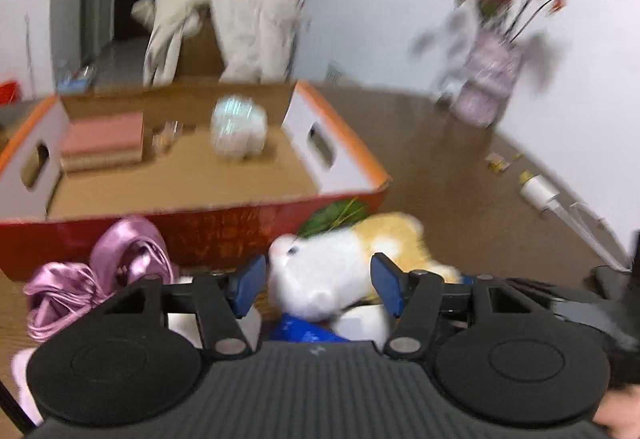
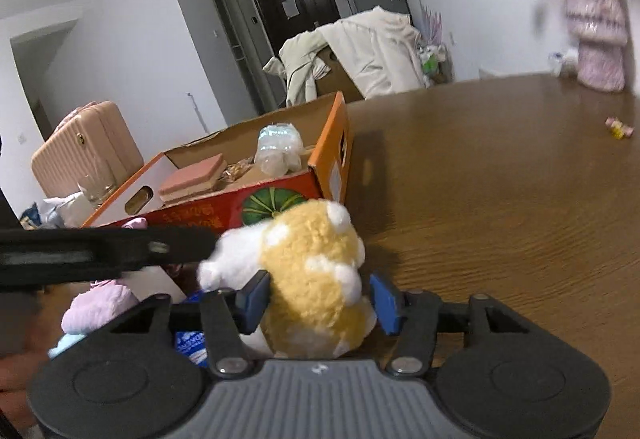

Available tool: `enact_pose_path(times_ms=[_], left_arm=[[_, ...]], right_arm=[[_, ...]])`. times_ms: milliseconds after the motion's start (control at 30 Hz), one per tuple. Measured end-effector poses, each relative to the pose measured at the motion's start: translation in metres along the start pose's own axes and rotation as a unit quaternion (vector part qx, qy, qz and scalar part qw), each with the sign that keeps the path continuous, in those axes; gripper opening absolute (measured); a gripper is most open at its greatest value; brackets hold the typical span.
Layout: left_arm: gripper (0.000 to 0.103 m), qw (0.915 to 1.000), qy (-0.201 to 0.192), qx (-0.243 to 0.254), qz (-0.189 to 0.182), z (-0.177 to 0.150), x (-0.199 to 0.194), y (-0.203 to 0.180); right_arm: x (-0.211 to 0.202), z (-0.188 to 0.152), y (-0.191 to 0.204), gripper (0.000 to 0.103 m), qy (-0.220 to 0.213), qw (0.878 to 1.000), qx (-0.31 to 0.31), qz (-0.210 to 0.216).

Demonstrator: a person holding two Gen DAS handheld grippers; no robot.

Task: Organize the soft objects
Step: 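Close both grippers on the yellow-and-white plush sheep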

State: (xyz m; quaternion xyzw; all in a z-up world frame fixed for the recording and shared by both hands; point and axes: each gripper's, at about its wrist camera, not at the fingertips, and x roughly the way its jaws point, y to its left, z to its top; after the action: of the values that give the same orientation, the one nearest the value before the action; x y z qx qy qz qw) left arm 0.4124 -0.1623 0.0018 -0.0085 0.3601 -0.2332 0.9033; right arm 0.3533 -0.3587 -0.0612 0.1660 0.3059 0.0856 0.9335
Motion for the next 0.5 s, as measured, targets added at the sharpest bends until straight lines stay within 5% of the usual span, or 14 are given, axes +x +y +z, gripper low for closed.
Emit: enact_pose_path(times_ms=[500], left_arm=[[0.055, 0.9965, -0.064, -0.023, -0.049, 0.000, -0.013, -0.003]], right_arm=[[-0.016, -0.005, -0.010, 0.044, -0.039, 0.998, 0.039, 0.042]])
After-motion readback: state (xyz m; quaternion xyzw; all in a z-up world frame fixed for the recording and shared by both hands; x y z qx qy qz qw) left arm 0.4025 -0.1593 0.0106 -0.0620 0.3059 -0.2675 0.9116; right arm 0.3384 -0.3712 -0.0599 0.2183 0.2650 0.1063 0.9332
